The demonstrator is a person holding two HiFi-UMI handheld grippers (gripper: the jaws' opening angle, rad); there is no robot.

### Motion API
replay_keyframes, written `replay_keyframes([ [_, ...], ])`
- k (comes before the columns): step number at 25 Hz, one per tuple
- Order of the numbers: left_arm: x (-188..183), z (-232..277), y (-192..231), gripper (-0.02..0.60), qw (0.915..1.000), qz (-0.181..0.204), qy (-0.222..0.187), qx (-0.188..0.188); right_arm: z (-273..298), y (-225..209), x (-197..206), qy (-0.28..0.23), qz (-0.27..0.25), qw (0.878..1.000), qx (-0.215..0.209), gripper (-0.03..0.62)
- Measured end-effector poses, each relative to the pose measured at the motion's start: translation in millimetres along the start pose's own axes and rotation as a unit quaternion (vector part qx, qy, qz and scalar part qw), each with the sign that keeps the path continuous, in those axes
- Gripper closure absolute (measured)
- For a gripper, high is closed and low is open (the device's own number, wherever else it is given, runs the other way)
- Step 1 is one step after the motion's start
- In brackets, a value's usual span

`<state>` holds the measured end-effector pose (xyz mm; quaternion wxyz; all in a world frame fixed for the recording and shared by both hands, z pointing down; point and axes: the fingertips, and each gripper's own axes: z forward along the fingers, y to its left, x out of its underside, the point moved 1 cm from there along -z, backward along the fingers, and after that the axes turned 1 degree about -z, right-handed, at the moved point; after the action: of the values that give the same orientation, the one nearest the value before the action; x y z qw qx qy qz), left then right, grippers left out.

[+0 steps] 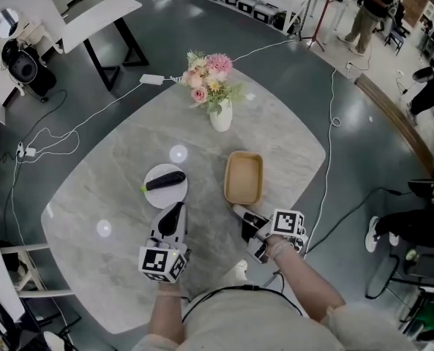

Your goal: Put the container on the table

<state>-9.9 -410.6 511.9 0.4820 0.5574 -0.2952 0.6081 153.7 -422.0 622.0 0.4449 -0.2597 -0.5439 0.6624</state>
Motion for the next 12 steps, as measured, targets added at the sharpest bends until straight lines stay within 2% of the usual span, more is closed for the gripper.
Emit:
replay_keyframes([
  [10,1.4,-4.0,-12.2,0.566,1.0,0.004,0.001,0.007,-21.2,11.0,-1.6,-0.01,-0.041,0.999,-0.006,0.555],
  [12,1.9,-5.0,-13.9,0.566,0.9999,0.005,0.0,0.009,-23.3,18.0,-0.5,-0.012,-0.056,0.998,-0.023,0.569],
])
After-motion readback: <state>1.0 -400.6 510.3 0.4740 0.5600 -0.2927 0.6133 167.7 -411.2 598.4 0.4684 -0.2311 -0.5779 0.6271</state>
